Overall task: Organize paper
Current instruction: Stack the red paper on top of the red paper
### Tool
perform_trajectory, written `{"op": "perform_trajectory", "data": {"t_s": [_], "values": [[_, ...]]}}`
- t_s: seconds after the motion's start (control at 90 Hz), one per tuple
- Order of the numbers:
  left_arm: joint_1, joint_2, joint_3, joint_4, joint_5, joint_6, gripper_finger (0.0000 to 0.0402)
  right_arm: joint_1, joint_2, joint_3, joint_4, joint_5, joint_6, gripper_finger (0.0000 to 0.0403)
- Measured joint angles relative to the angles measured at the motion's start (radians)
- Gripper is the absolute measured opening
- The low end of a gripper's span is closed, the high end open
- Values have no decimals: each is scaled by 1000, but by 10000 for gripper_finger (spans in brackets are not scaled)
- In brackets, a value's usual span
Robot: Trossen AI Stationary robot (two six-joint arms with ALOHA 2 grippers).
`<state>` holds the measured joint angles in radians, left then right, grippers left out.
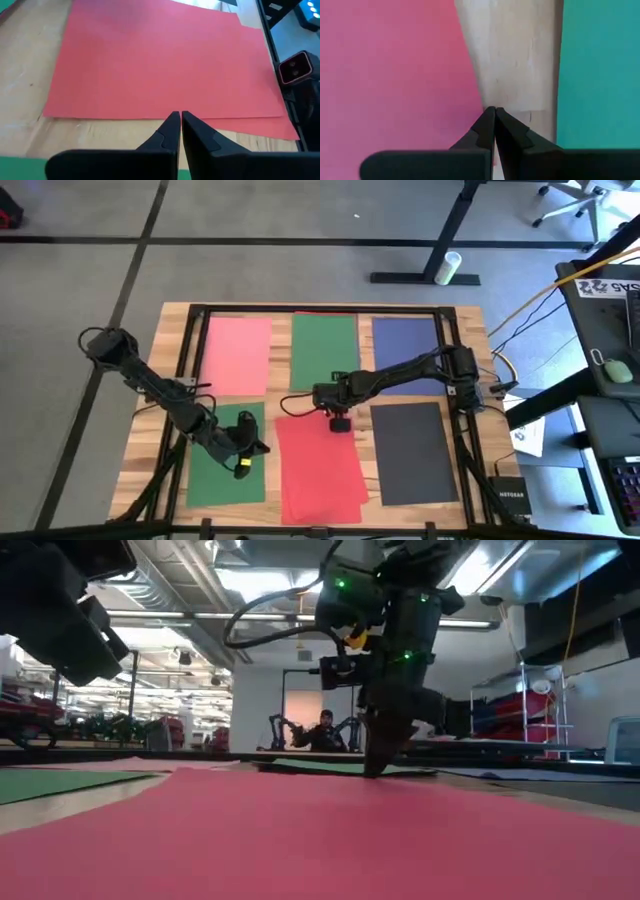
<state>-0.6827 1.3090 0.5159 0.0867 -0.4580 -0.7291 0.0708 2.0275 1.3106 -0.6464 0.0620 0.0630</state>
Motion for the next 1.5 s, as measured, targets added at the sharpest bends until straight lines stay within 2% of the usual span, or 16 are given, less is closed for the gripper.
{"op": "perform_trajectory", "data": {"t_s": [0.544, 0.778, 1.011, 1.178, 1.5], "values": [[0, 0, 0, -1, -11, -11, 0, 70, -1, 60, -142, -103, 46, 0], [1, 0, 0, -1, -11, -14, 0, 84, -1, 65, -154, -93, 64, 0], [1, 0, 0, -1, -11, -13, 0, 81, -1, 66, -154, -19, 70, 0], [1, 0, 0, -5, -11, -20, 0, 80, -1, 67, -164, -13, 72, 0], [48, 26, 0, -153, -12, -109, 0, 80, -4, 68, -196, -6, 96, 0]]}}
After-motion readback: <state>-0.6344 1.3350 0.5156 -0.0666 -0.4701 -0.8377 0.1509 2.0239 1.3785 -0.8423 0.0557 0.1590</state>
